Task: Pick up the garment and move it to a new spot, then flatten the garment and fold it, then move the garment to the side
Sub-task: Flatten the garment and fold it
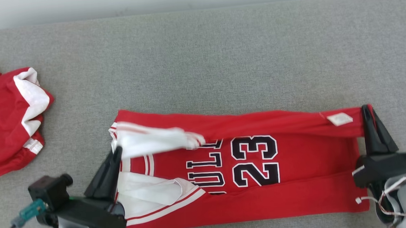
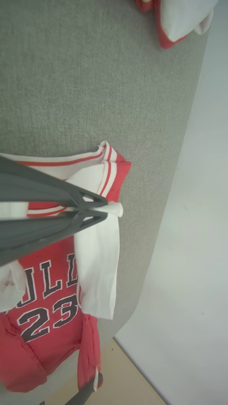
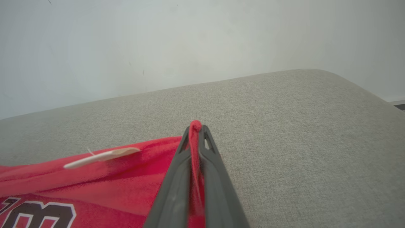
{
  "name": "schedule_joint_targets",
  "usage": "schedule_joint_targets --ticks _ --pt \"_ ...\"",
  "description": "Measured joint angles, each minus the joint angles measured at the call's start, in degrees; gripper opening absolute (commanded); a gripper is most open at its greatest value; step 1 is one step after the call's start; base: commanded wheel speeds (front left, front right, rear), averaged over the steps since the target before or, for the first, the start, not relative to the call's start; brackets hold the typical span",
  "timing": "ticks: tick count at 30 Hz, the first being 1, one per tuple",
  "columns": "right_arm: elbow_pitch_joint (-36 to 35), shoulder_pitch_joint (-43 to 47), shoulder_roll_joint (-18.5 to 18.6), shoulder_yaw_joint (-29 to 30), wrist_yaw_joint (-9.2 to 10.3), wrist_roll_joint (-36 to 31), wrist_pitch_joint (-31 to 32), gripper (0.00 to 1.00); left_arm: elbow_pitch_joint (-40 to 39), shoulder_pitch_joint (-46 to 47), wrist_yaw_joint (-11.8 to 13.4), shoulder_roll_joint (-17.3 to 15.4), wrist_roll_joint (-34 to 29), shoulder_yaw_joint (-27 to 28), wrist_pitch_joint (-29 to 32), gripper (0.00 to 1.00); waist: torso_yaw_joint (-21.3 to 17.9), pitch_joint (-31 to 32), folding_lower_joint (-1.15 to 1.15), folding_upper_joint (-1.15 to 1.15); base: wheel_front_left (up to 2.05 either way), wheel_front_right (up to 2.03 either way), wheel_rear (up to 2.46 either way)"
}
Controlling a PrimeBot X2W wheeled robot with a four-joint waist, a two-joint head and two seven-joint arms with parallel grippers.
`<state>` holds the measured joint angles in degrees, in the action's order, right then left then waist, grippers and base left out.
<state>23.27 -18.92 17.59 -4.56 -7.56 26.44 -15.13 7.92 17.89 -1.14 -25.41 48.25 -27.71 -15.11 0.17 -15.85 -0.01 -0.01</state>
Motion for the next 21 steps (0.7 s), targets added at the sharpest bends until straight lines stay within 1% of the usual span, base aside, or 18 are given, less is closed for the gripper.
schedule_joint_targets --ticks 1,2,6,9,10,11,12,13,16,18,21 --pt "-0.3 0.7 0.0 0.2 0.0 0.0 0.0 0.8 0.2 -0.9 -0.4 0.2 -0.7 0.2 0.0 0.95 0.0 0.2 0.0 0.0 0.0 0.0 0.0" --pt "-0.7 1.4 -0.2 0.3 0.0 0.1 0.0 1.0 0.3 -1.6 -0.4 0.7 -1.3 0.8 0.0 1.0 0.1 0.5 0.0 0.0 0.0 0.0 0.0" --pt "-2.2 2.8 -0.4 0.5 0.0 0.6 0.0 1.0 0.1 -3.4 -0.4 2.1 -2.6 2.5 0.0 1.0 -0.1 1.1 0.0 0.0 0.0 0.0 0.0" --pt "-4.1 4.1 -0.4 0.7 0.0 1.5 0.0 1.0 -0.6 -5.1 -0.5 3.7 -4.3 5.9 0.0 1.0 -0.4 1.5 0.0 0.0 0.0 0.0 0.0" --pt "-5.1 4.9 -0.2 0.9 0.0 1.8 0.0 1.0 -1.5 -5.9 -0.5 4.9 -6.9 8.9 0.0 1.0 -0.5 1.7 0.0 0.0 0.0 0.0 0.0" --pt "-5.1 4.9 -0.2 0.9 0.0 1.8 0.0 1.0 -1.5 -5.9 -0.5 4.9 -6.9 8.9 0.0 1.0 -0.5 1.7 0.0 0.0 0.0 0.0 0.0" --pt "-5.3 5.2 -0.2 0.9 0.0 1.8 0.0 1.0 -2.3 -6.2 -0.4 5.6 -8.4 11.1 0.0 1.0 -0.6 1.8 0.0 0.0 0.0 0.0 0.0" --pt "-5.0 5.5 0.0 1.2 0.0 1.9 0.0 1.0 -3.7 -6.8 0.1 6.7 -13.3 14.7 0.0 1.0 -0.7 2.0 0.01 0.0 0.0 0.0 0.0" --pt "-2.5 5.9 0.3 1.1 0.0 2.2 0.0 1.0 -6.1 -8.1 0.5 10.0 -19.0 21.4 0.0 1.0 -0.7 2.1 0.01 0.0 0.0 0.0 0.0" --pt "-0.4 5.9 0.3 0.5 0.0 2.4 0.5 1.0 -7.2 -9.0 -0.1 11.0 -24.5 24.4 0.0 1.0 -0.6 2.2 0.01 0.0 0.0 0.0 0.0" --pt "2.7 5.3 -0.2 -0.3 0.0 2.7 1.0 1.0 -8.7 -10.5 -0.8 14.3 -29.3 27.8 0.0 1.0 -0.2 2.3 0.01 0.0 0.0 0.0 0.0"
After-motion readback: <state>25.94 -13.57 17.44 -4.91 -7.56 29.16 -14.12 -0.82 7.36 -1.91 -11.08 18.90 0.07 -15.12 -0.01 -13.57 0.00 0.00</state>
